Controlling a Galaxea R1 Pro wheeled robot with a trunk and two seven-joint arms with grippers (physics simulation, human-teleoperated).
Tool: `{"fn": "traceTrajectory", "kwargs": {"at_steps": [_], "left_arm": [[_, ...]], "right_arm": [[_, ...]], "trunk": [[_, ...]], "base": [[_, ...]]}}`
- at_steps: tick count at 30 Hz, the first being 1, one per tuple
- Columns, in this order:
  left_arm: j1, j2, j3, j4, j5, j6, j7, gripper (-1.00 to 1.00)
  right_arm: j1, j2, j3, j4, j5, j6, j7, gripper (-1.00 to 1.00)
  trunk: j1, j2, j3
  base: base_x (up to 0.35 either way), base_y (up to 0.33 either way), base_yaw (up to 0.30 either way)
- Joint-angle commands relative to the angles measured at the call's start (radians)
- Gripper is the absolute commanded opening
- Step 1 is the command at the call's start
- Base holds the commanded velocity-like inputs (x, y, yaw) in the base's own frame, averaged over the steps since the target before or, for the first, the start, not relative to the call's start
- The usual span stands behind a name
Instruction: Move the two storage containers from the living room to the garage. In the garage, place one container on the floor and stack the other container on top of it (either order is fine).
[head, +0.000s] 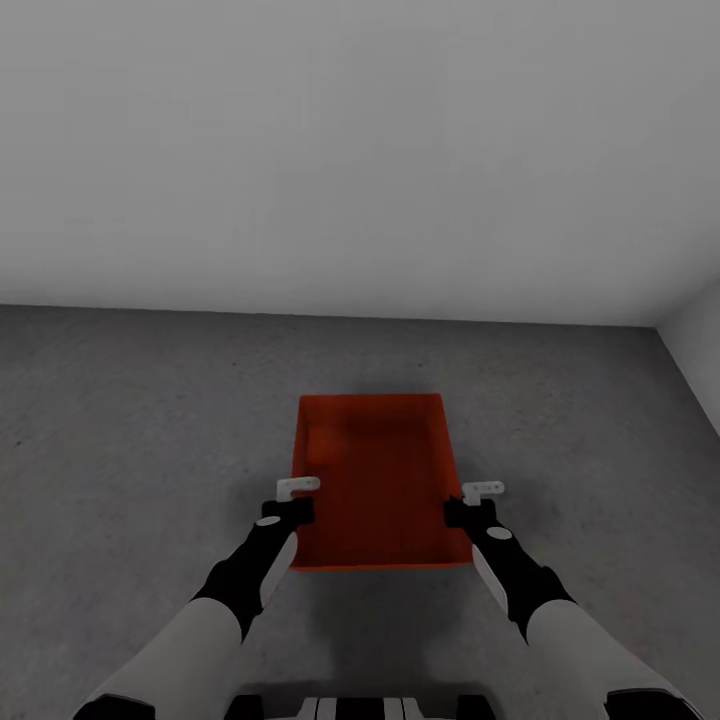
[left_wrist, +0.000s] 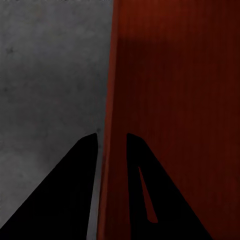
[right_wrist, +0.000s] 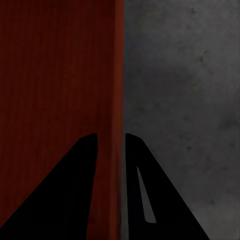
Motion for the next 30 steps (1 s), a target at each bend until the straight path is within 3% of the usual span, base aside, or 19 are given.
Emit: {"fn": "traceTrajectory", "kwargs": {"at_steps": [1,13,14,24,30], "left_arm": [[-0.001,0.002,0.001,-0.008,0.016,0.005,0.002,-1.0],[-0.001,0.002,-0.028,-0.001,0.054,0.005,0.022,-1.0],[-0.001,0.002,0.031,-0.06,0.056,0.005,0.0,-1.0],[-0.001,0.002,0.031,-0.06,0.057,0.005,0.0,-1.0],[-0.001,0.002,0.031,-0.058,0.057,0.003,0.0,-1.0]], "right_arm": [[0.0,-0.002,0.009,0.0,-0.002,0.003,-0.01,-1.0],[0.0,-0.005,-0.009,-0.003,0.018,0.022,0.004,-1.0],[0.0,-0.005,0.048,-0.003,-0.043,0.026,-0.039,-1.0],[0.0,-0.006,0.048,-0.007,-0.043,0.043,-0.039,-1.0],[0.0,-0.007,0.048,-0.007,-0.043,0.043,-0.039,-1.0]], "trunk": [[0.0,0.0,-0.001],[0.0,0.0,-0.001],[0.0,0.0,-0.001],[0.0,0.0,-0.001],[0.023,-0.042,-0.019]], "base": [[0.0,0.0,0.0],[0.0,0.0,0.0],[0.0,0.0,0.0],[0.0,0.0,0.0],[0.0,0.0,0.0]]}}
